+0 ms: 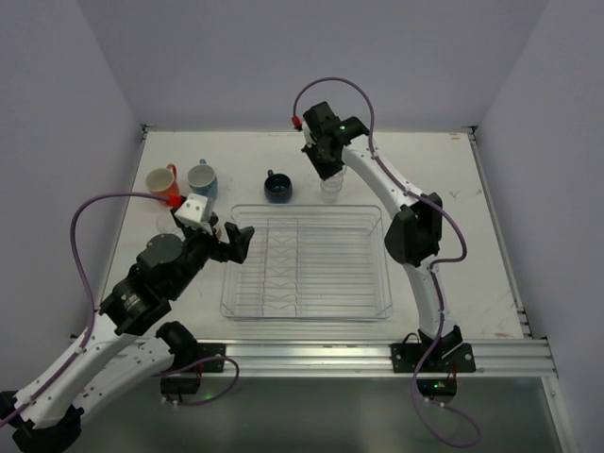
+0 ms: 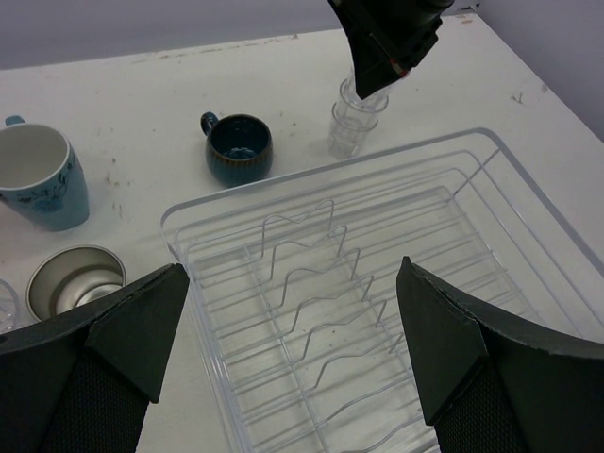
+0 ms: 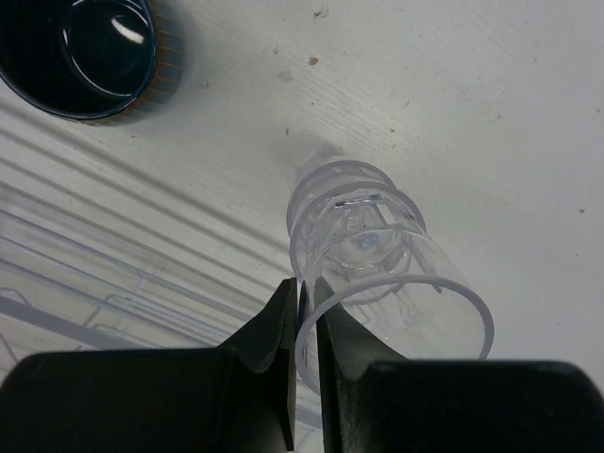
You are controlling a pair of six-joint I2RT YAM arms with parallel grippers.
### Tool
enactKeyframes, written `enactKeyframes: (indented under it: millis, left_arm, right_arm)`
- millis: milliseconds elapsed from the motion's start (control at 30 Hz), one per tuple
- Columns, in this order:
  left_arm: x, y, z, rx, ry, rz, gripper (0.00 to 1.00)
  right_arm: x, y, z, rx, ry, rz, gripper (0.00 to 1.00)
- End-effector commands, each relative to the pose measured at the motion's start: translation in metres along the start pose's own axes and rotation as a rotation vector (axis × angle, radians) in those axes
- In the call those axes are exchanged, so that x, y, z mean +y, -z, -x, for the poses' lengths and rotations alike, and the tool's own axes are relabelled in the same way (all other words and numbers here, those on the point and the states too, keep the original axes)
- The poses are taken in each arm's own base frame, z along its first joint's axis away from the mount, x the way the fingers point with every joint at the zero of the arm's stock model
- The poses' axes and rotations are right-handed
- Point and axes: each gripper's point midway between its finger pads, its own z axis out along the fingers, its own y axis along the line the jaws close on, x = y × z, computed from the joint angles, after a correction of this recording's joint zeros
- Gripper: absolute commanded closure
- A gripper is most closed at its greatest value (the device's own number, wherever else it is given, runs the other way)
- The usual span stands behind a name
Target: Unload the cups from the dish rack
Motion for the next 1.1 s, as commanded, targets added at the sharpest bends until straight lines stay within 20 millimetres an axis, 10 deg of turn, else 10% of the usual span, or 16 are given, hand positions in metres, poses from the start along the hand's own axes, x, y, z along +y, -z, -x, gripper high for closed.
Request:
enactKeyframes:
  millis: [0,167,400,733,800,833,900,967,1000,1067]
  left_arm:
    - [0.000,0.000,0.009,-0.039,-0.007,-0.007,0.00]
    - [0.001,-0.001,0.009,-0.041,-0.008,-0.002,0.00]
    - [0.003,-0.003,0.009,-0.038,-0.007,0.005,0.00]
    - [0.008,-0.005,0.017,-0.056,0.005,0.037,0.00]
    - [0.006,-0.003,0.025,-0.076,0.017,0.032,0.00]
    - [0.005,-0.001,0.034,-0.094,0.022,0.032,0.00]
    - [0.005,0.002,0.042,-0.104,0.031,0.039,0.00]
    - [0.008,0.008,0.058,-0.136,0.044,0.056,0.00]
    - [0.009,0.010,0.063,-0.145,0.046,0.065,0.00]
    - [0.014,0.020,0.085,-0.188,0.061,0.098,0.00]
  right_arm:
    - [0.001,-0.002,0.018,-0.059,0.028,0.014,1.00]
    - [0.001,-0.007,0.022,-0.078,0.021,0.010,0.94]
    - [-0.005,0.029,0.058,-0.239,-0.007,-0.010,0.48]
    - [0.001,0.121,0.080,-0.503,-0.141,0.047,0.17]
    - [-0.005,0.182,0.091,-0.686,-0.234,0.053,0.01]
    - [-0.004,0.170,0.072,-0.667,-0.246,0.046,0.01]
    - [-0.013,0.246,0.069,-0.888,-0.323,0.074,0.01]
    - [-0.012,0.244,0.033,-0.915,-0.377,0.094,0.01]
    - [-0.021,0.306,0.024,-1.093,-0.415,0.120,0.01]
    - [-0.023,0.299,-0.016,-1.113,-0.466,0.121,0.01]
